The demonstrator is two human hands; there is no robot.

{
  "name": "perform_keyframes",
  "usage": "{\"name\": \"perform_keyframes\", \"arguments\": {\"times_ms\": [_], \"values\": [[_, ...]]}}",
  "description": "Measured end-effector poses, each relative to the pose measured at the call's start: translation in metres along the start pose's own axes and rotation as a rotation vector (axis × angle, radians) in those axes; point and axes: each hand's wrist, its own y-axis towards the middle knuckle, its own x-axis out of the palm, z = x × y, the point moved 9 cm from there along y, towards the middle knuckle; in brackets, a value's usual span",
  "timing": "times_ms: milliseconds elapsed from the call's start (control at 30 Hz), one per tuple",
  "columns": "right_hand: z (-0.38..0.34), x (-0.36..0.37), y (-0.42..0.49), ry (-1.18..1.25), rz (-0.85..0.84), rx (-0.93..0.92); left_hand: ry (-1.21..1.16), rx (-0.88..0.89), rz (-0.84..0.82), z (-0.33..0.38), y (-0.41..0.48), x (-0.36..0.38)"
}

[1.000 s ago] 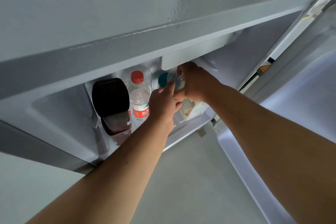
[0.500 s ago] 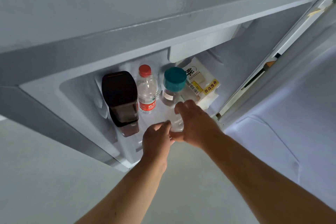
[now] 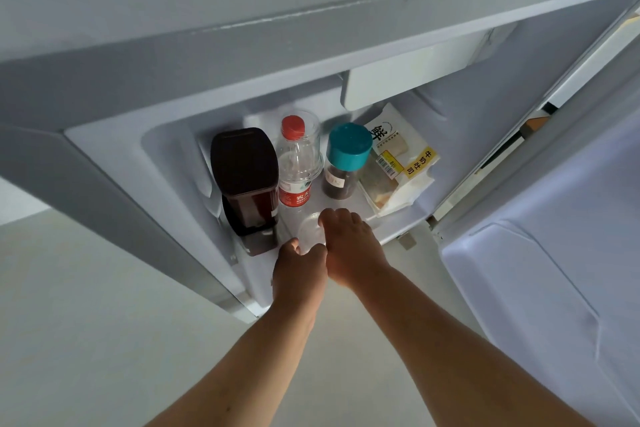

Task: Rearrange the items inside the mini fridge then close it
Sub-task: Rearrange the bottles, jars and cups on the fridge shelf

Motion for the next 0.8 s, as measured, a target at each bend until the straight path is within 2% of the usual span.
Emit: {"name": "perform_keyframes", "arguments": {"times_ms": [267, 333, 367, 433, 500, 567, 733, 800], "values": [[0.0, -0.001, -0.002, 0.081, -0.05, 0.012, 0.003, 0.053, 0.022, 0.007, 0.001, -0.002], [-0.001, -0.016, -0.008, 0.034, -0.054, -0.02, 0.008, 0.09, 0.026, 0.011, 0.002, -0.004], [-0.002, -0.031, -0.01, -0.007, -0.016, -0.051, 0.011, 0.116, 0.031, 0.015, 0.001, -0.004], [-0.006, -0.076, -0.009, -0.02, 0.162, -0.113, -0.002, 0.18, 0.054, 0.024, 0.001, -0.004], [-0.011, -0.128, -0.001, 0.093, 0.375, -0.133, -0.063, 0.239, 0.078, 0.037, 0.001, -0.001], [-0.02, -0.164, 0.015, 0.22, 0.451, -0.143, -0.125, 0.249, 0.1, 0.047, 0.003, 0.001], [-0.038, -0.17, 0.058, 0.29, 0.164, -0.098, -0.192, 0.271, 0.103, 0.062, 0.008, 0.006], [-0.038, -0.164, 0.061, 0.329, 0.099, -0.089, -0.187, 0.256, 0.111, 0.065, 0.012, 0.007]]}}
